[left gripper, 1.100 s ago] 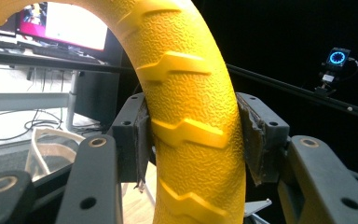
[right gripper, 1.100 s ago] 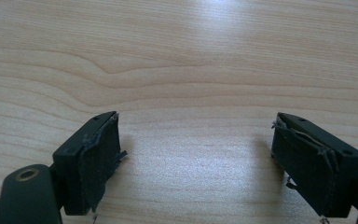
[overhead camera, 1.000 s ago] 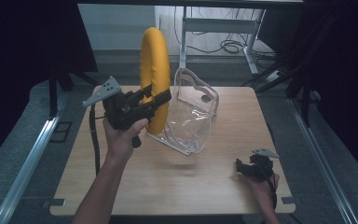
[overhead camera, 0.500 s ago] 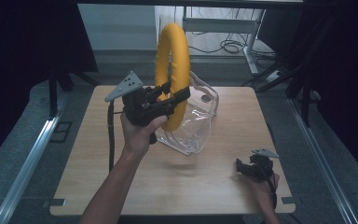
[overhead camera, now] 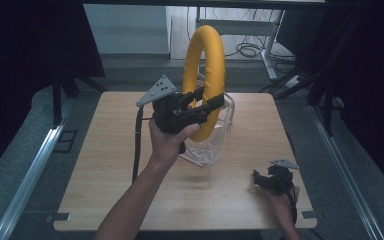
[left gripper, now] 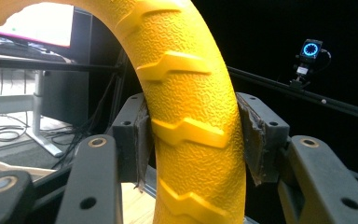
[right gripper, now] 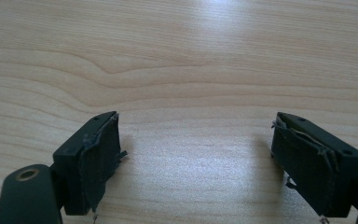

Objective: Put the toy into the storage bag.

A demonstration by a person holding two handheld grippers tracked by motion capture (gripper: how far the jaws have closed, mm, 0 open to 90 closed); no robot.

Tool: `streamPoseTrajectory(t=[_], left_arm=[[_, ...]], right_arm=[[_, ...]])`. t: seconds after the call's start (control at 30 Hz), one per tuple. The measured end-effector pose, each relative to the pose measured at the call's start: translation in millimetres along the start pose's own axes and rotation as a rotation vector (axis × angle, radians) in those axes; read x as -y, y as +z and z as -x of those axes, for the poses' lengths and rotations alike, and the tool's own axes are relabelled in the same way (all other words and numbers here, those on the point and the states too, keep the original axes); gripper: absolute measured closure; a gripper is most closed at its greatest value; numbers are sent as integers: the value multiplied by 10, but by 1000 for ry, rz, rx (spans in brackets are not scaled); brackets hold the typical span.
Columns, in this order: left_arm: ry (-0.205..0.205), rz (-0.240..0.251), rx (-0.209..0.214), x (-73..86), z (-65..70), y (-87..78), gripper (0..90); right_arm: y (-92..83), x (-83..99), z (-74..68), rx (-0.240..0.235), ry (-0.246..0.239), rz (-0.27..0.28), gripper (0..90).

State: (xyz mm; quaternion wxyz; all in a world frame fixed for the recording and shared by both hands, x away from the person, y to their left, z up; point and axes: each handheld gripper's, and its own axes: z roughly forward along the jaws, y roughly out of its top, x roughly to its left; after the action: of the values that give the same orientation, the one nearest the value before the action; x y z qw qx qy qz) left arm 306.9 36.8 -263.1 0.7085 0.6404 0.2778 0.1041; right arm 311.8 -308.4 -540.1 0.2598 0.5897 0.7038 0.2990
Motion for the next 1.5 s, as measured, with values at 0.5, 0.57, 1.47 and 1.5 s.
streamPoseTrajectory(t=[0.5,0.57,1.47,1.5], left_arm=[[-52,-60,-4,298,-231,261,488],[-62,-64,-12,346,-291,280,488],[-180,-115,-120,872,-759,510,485],[-180,-117,-120,886,-763,517,485]], right_arm=[[0,1,0,1,-1,1,162],[0,0,0,1,0,1,162],[-2,1,-3,-1,1,-1,164],[-2,0,-3,-1,0,-2,165]])
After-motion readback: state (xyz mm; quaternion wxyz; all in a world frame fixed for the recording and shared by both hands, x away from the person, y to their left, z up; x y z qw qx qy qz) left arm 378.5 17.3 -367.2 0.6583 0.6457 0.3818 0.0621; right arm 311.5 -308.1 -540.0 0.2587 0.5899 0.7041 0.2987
